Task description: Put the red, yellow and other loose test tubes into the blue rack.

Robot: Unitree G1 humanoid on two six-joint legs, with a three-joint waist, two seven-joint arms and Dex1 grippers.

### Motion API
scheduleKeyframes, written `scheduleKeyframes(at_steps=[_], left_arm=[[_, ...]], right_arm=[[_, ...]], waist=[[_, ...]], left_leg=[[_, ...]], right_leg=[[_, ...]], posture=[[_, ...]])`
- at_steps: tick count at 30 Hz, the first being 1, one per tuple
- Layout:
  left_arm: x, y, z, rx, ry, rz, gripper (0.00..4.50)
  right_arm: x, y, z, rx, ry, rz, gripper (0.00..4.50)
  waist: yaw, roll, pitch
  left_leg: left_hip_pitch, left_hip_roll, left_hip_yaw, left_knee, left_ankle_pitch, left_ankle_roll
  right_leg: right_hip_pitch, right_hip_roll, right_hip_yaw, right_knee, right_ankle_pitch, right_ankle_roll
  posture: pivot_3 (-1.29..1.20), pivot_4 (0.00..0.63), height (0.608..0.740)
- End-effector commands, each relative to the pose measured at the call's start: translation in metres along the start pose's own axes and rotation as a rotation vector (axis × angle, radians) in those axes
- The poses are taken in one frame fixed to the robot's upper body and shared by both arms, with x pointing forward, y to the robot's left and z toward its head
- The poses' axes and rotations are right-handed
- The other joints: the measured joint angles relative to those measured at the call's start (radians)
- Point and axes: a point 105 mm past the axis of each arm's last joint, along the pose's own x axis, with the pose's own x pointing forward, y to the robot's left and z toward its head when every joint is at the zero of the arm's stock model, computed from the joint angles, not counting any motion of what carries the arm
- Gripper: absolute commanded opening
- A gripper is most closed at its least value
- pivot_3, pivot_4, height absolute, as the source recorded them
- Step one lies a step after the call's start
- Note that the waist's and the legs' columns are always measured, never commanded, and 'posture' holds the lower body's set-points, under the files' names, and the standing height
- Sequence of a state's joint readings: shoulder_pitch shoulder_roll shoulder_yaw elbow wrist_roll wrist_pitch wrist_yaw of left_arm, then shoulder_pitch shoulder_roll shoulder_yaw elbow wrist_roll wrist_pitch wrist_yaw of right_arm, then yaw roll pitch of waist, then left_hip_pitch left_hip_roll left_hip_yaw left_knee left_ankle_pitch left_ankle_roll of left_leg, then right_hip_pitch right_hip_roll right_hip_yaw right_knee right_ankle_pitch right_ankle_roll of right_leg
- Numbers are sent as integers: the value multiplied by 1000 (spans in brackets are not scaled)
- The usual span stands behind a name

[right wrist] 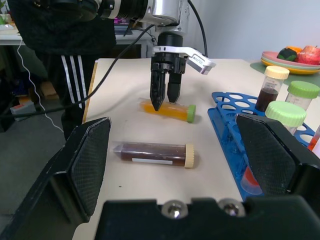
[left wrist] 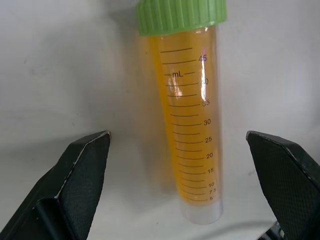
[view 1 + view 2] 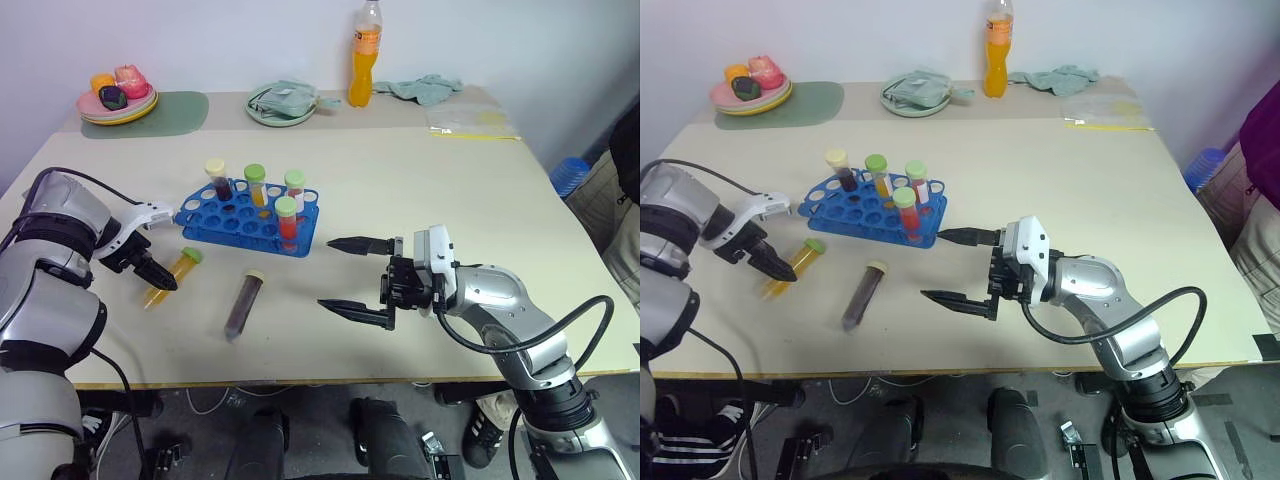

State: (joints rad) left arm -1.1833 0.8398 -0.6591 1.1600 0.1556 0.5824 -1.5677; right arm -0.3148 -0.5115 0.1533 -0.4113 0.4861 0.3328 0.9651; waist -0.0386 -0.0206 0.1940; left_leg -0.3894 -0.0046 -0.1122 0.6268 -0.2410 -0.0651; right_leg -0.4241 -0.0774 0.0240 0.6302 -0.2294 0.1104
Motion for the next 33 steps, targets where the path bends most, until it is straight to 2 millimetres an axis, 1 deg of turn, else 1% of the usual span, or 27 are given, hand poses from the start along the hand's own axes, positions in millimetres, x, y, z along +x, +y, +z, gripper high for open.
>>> scheduleKeyframes(at_steps=[1, 3, 5, 10, 13, 17, 18, 19, 20, 22, 24, 26, 28, 30, 31, 32, 33], left_arm=[[19, -4, -2, -16, -8, -34, 2678], [20, -3, -1, -23, -22, -30, 1608], [18, -2, -3, -32, -29, -29, 856], [8, 2, -7, -86, -85, -16, 814], [-7, 5, -4, -99, -185, 9, 814], [-31, 5, 6, -51, -367, 113, 814], [-37, 4, 9, 47, -438, 177, 814], [-42, -3, 17, 155, -541, 218, 814], [-49, -16, 24, 218, -674, 218, 814], [-58, -35, 24, 176, -843, 219, 814], [-60, -52, 23, 243, -981, 251, 814], [-57, -61, 17, 290, -1037, 317, 814], [-60, -66, 20, 263, -1171, 333, 814], [-65, -71, 29, 297, -1317, 399, 814], [-68, -70, 34, 289, -1395, 448, 814], [-67, -70, 41, 297, -1437, 500, 814], [-60, -69, 49, 291, -1468, 539, 814]], right_arm=[[0, 3, 13, -42, -25, 8, 4500], [-1, 3, 14, -42, -22, 8, 4500], [-1, 3, 14, -41, -20, 10, 4500], [1, 0, 16, -45, -21, 14, 4500], [1, 0, 16, -47, -18, 15, 4500], [-2, -1, 14, -47, -6, 9, 4500], [-3, -1, 14, -48, -2, 5, 4500], [-4, -2, 13, -48, -1, -2, 4500], [-5, -3, 13, -46, 2, -8, 4500], [-7, -6, 12, -44, 5, -18, 4500], [-8, -7, 11, -45, 8, -24, 4500], [-9, -10, 11, -42, 7, -29, 4500], [-9, -12, 10, -39, 7, -32, 4500], [-8, -15, 9, -41, 7, -31, 4500], [-8, -16, 9, -42, 8, -31, 4500], [-7, -18, 9, -42, 7, -31, 4500], [-6, -19, 9, -45, 5, -32, 4500]], waist=[[2, 0, 0], [4, 1, 0], [4, 2, -1], [2, 2, -1], [-3, 1, -1], [-5, 0, 0], [-5, 0, 0], [-6, 1, 0], [-5, 0, 0], [-2, 0, 1], [2, 0, 0], [3, -1, 0], [6, 0, 0], [16, -1, 0], [20, -1, 0], [25, -1, 0], [29, -1, 0]], left_leg=[[0, 0, 0, 1, 0, 0], [0, 0, 0, 2, 0, 0], [1, 0, 0, 2, 0, 0], [1, 0, 0, 2, 0, 0], [1, 0, 0, 2, 0, 0], [0, 0, -1, 1, 0, 0], [0, 0, -2, 1, 0, 0], [0, 0, -2, 1, 0, 0], [0, 0, -2, 1, 0, 0], [-1, 0, 0, 1, 0, 0], [-2, 0, -1, 2, 0, 0], [-1, 0, 0, 3, 0, 0], [0, 0, 0, 2, 0, 0], [0, 0, -1, 4, 0, 0], [1, 0, 0, 4, 0, 0], [1, 0, 0, 5, 0, -1], [1, 0, 0, 5, 0, -1]], right_leg=[[1, 0, 0, 0, 0, 0], [2, 0, 0, 0, 0, -1], [2, 0, 0, 0, 0, -1], [2, 0, 0, 1, 0, 0], [2, 0, 0, 1, 0, 0], [1, 0, 0, 1, 0, 0], [1, 0, 0, 1, 1, -1], [1, 0, 0, 1, 2, -2], [1, -1, 0, 1, 2, -3], [0, -2, 0, 0, 3, -4], [0, -2, 0, 0, 3, -4], [0, -2, 0, 0, 3, -4], [0, -2, 0, 0, 2, -7], [1, -1, 0, 0, 2, -7], [2, -1, 0, 0, 2, -8], [3, -2, 0, 0, 2, -8], [3, -2, 0, -1, 2, -8]], posture=[[0, 150, 740], [0, 150, 740], [0, 150, 740], [0, 150, 740], [0, 150, 740], [0, 150, 740], [0, 150, 740], [0, 150, 740], [0, 150, 740], [0, 150, 740], [0, 150, 740], [0, 150, 740], [0, 150, 740], [0, 150, 740], [0, 150, 740], [0, 150, 740], [0, 150, 740]])
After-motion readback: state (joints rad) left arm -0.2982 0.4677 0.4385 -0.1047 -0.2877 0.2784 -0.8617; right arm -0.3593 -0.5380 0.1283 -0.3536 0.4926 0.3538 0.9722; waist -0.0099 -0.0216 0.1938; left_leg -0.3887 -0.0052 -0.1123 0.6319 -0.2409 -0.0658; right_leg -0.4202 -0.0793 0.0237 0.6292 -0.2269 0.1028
